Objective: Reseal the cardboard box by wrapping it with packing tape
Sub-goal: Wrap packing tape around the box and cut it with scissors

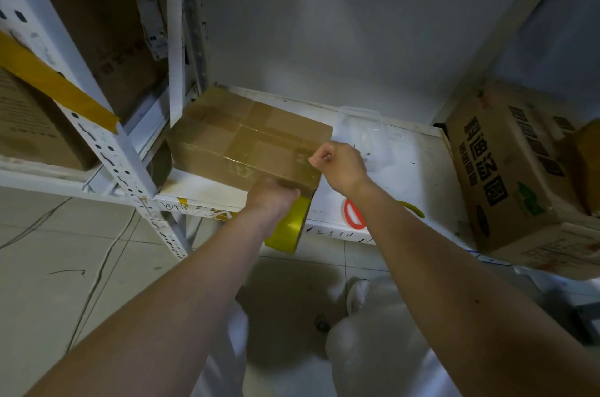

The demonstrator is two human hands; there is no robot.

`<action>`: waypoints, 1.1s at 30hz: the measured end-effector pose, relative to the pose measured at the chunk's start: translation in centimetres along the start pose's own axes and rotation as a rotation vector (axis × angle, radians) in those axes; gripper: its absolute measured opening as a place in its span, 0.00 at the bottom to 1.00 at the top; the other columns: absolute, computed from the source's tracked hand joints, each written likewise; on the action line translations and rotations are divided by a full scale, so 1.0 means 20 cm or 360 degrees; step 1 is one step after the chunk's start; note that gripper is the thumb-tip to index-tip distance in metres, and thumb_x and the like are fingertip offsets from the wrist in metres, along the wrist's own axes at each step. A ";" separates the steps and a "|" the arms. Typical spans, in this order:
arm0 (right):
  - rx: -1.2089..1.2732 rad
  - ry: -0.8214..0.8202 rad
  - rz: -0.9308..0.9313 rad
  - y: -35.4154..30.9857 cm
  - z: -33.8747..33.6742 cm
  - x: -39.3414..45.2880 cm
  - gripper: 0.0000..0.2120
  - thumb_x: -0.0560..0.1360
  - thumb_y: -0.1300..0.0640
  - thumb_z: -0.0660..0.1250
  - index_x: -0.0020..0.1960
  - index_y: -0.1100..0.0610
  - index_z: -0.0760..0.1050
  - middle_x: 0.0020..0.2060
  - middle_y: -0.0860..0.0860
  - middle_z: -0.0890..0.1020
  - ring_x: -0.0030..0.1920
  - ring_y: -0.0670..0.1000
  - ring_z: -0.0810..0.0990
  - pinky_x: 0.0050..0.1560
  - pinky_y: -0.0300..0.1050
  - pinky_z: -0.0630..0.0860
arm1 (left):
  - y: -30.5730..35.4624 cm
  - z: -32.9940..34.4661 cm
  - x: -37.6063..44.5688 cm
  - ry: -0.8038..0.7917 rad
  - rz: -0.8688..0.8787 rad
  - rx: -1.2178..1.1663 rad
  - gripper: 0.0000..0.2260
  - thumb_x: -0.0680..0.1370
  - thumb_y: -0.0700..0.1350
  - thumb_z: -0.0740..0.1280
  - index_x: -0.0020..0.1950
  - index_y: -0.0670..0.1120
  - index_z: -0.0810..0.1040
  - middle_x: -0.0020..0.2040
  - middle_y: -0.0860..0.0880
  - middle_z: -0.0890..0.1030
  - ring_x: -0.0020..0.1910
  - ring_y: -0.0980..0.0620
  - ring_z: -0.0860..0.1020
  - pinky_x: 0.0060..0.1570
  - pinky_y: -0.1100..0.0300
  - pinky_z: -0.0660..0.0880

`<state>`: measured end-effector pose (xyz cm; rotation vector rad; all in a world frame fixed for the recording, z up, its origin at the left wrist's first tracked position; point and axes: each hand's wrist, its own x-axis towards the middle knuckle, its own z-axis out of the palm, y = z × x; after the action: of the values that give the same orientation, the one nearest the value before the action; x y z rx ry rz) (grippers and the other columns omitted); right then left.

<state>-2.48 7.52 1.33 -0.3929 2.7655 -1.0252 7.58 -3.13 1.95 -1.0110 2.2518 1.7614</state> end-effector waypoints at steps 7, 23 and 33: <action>-0.0029 -0.0020 -0.0023 0.05 0.02 0.03 0.04 0.76 0.57 0.69 0.42 0.54 0.77 0.43 0.49 0.80 0.45 0.46 0.76 0.44 0.35 0.70 | 0.01 0.05 0.03 -0.0004 -0.0044 -0.0001 0.11 0.76 0.41 0.68 0.34 0.47 0.72 0.43 0.46 0.77 0.45 0.44 0.75 0.48 0.57 0.71; -0.0252 0.0042 -0.0118 0.07 0.08 0.03 0.05 0.77 0.61 0.67 0.43 0.57 0.79 0.41 0.49 0.79 0.44 0.47 0.76 0.43 0.38 0.70 | 0.02 0.05 0.04 0.0008 -0.0040 0.0058 0.07 0.77 0.40 0.67 0.41 0.47 0.71 0.42 0.47 0.73 0.45 0.45 0.71 0.48 0.58 0.68; -0.0606 0.0166 -0.0500 0.04 0.12 0.00 0.06 0.76 0.65 0.64 0.45 0.55 0.76 0.45 0.49 0.75 0.46 0.51 0.75 0.43 0.42 0.70 | -0.01 0.06 0.08 0.0010 -0.0079 0.0056 0.08 0.75 0.39 0.68 0.36 0.46 0.75 0.42 0.44 0.80 0.47 0.42 0.79 0.48 0.53 0.74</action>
<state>-2.15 6.63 -0.90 -0.8713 3.0598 -0.5750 6.20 -2.83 0.63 -1.0577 2.2332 1.6949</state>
